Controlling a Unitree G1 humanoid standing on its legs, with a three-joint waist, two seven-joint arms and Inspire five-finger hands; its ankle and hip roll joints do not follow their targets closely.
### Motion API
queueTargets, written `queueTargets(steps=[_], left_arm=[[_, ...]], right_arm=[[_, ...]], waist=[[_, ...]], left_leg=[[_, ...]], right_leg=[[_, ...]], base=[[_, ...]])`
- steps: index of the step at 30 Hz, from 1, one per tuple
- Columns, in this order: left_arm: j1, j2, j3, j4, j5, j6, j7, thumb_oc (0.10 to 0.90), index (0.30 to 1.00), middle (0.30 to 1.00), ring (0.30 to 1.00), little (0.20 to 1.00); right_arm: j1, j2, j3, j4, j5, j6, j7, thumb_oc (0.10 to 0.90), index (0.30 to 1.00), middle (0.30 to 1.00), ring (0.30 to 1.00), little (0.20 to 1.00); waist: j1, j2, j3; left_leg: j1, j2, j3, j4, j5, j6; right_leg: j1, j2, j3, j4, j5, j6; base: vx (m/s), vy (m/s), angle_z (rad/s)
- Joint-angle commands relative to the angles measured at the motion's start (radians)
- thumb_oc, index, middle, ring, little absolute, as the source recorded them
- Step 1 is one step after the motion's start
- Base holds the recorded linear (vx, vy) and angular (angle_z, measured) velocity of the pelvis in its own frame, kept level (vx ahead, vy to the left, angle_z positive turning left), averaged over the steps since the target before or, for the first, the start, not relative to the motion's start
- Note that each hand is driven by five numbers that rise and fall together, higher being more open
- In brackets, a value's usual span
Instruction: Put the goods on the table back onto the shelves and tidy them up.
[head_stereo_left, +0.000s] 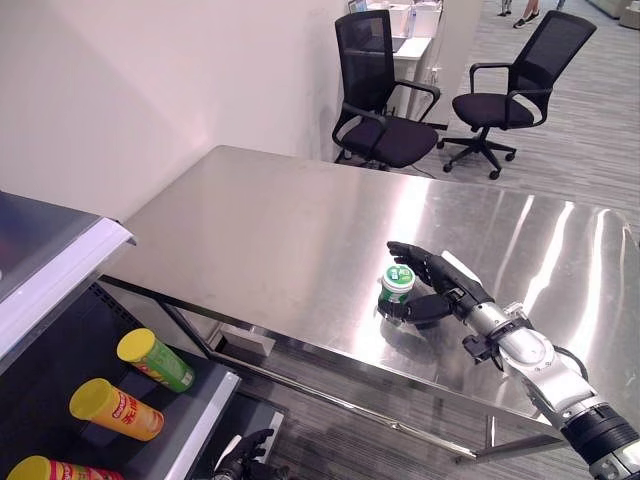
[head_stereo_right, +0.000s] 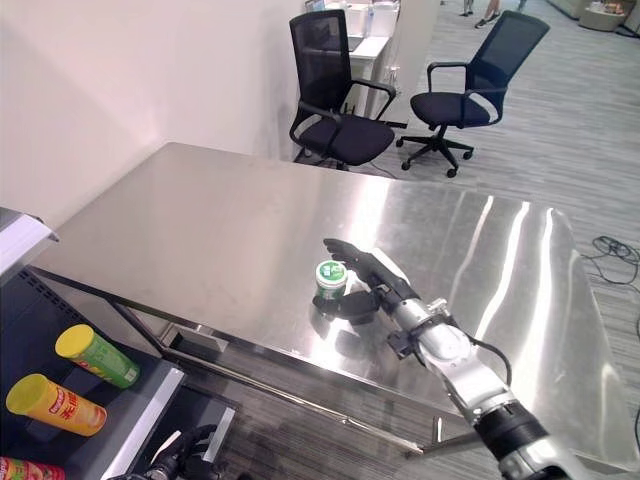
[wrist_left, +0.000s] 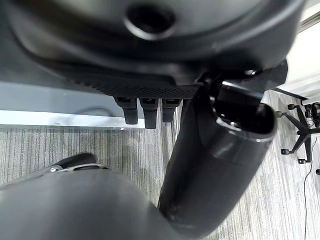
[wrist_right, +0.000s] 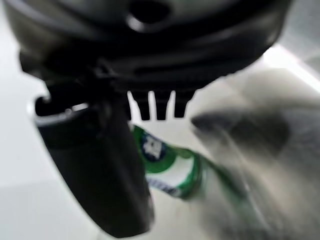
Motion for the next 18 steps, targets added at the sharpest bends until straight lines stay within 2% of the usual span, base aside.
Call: queueTargets(steps=[1, 10, 11, 12, 13, 14, 18], left_arm=[[0.034, 0.015, -0.043, 0.035, -0.007, 0.004, 0.011, 0.800, 0.900, 0.900, 0.900, 0.900], [0.039, 0.026, -0.036, 0.033, -0.033, 0.010, 0.021, 0.800, 0.900, 0.900, 0.900, 0.900], [0.041, 0.027, -0.037, 0.035, -0.035, 0.010, 0.021, 0.800, 0.900, 0.900, 0.900, 0.900], [0.044, 0.026, -0.036, 0.037, -0.038, 0.011, 0.021, 0.800, 0.900, 0.900, 0.900, 0.900], [0.045, 0.025, -0.034, 0.038, -0.040, 0.011, 0.021, 0.800, 0.900, 0.900, 0.900, 0.900], [0.048, 0.025, -0.031, 0.040, -0.043, 0.011, 0.022, 0.800, 0.900, 0.900, 0.900, 0.900], [0.051, 0.027, -0.025, 0.041, -0.046, 0.012, 0.023, 0.800, 0.900, 0.900, 0.900, 0.900]], right_arm=[[-0.170, 0.053, -0.016, -0.010, 0.045, -0.069, -0.034, 0.800, 0.900, 0.900, 0.900, 0.900], [-0.243, 0.102, 0.039, 0.064, 0.056, -0.056, -0.049, 0.800, 0.900, 0.900, 0.900, 0.900], [-0.248, 0.110, 0.045, 0.077, 0.062, -0.054, -0.050, 0.747, 0.820, 0.820, 0.820, 0.820], [-0.250, 0.111, 0.048, 0.083, 0.062, -0.054, -0.051, 0.579, 0.568, 0.568, 0.568, 0.568], [-0.251, 0.114, 0.051, 0.088, 0.061, -0.053, -0.050, 0.480, 0.420, 0.420, 0.420, 0.420], [-0.254, 0.117, 0.053, 0.095, 0.059, -0.052, -0.051, 0.400, 0.300, 0.300, 0.300, 0.300], [-0.254, 0.123, 0.054, 0.109, 0.041, -0.053, -0.057, 0.400, 0.300, 0.300, 0.300, 0.300]], waist=[[0.037, -0.078, -0.007], [0.059, -0.084, -0.001], [0.062, -0.084, -0.003], [0.063, -0.084, -0.004], [0.063, -0.084, -0.005], [0.065, -0.083, -0.006], [0.067, -0.084, -0.007]], left_leg=[[-0.063, -0.050, 0.005, -0.066, 0.058, 0.016], [-0.057, -0.050, 0.002, -0.066, 0.059, 0.016], [-0.057, -0.051, 0.002, -0.066, 0.059, 0.016], [-0.057, -0.051, 0.002, -0.066, 0.059, 0.016], [-0.058, -0.052, 0.002, -0.066, 0.059, 0.016], [-0.058, -0.053, 0.001, -0.066, 0.058, 0.016], [-0.057, -0.055, -0.001, -0.066, 0.057, 0.016]], right_leg=[[0.171, -0.035, 0.006, -0.095, 0.228, 0.070], [0.175, -0.038, 0.009, -0.089, 0.249, 0.073], [0.178, -0.038, 0.009, -0.091, 0.252, 0.073], [0.179, -0.038, 0.008, -0.092, 0.254, 0.074], [0.179, -0.039, 0.007, -0.092, 0.255, 0.074], [0.180, -0.038, 0.007, -0.092, 0.256, 0.074], [0.181, -0.038, 0.006, -0.091, 0.264, 0.075]], base=[[0.00, 0.000, 0.00], [0.02, -0.019, 0.06], [0.00, 0.000, 0.00], [0.01, -0.007, 0.05], [0.00, 0.000, 0.05], [0.00, 0.000, 0.00], [0.00, 0.000, 0.00]])
